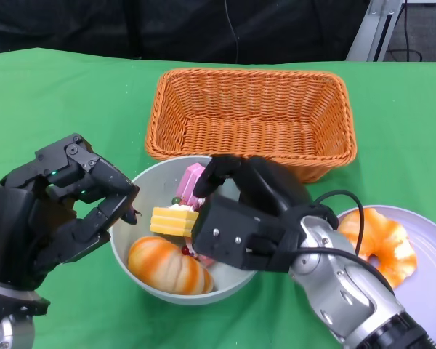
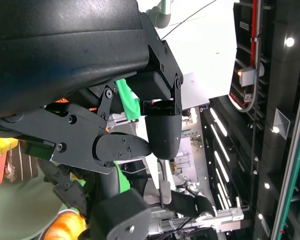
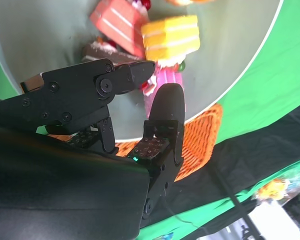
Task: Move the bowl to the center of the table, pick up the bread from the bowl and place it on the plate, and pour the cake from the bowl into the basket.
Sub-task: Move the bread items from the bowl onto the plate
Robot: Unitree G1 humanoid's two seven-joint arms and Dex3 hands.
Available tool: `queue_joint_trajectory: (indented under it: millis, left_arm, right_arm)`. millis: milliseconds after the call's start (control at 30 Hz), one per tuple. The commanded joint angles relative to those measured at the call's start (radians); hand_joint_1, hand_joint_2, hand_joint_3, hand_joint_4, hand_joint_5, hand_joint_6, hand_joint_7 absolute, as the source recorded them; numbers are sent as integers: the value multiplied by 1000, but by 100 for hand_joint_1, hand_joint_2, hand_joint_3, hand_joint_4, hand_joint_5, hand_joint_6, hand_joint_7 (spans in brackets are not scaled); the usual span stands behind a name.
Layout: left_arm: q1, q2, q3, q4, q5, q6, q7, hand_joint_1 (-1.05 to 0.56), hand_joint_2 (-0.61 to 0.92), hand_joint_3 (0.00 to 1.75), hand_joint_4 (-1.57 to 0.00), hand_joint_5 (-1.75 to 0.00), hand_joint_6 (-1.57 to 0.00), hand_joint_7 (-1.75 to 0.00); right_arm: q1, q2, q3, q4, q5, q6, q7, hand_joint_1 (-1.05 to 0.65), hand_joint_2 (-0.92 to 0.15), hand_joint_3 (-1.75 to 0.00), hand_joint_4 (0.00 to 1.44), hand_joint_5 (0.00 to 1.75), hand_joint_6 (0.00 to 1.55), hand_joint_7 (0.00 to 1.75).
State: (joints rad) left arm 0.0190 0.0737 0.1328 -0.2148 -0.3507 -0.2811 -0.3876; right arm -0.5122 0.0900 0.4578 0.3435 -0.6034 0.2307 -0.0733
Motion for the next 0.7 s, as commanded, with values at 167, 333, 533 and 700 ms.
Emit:
queue_joint_trajectory:
  millis: [167,333,533,700]
  left_arm:
    - [-2,16,2,8,8,-26,-4,-17,91,37,-75,-161,-76,-124]
    - [-4,17,0,15,9,-32,-5,-17,90,39,-75,-162,-75,-125]
    - [-2,16,0,8,16,-27,6,-18,88,41,-74,-162,-75,-126]
    - [-5,17,2,16,11,-31,0,-19,88,40,-74,-164,-76,-126]
  right_arm:
    - [-32,10,-28,13,21,31,0,-20,-92,-14,61,167,62,98]
    - [-19,-17,-25,-33,71,-5,82,-20,-92,-14,62,153,60,98]
    - [-14,-52,-8,-166,133,79,304,-32,-92,-7,80,58,84,23]
    - [1,-75,17,-234,137,125,395,-41,-92,-3,83,42,85,10]
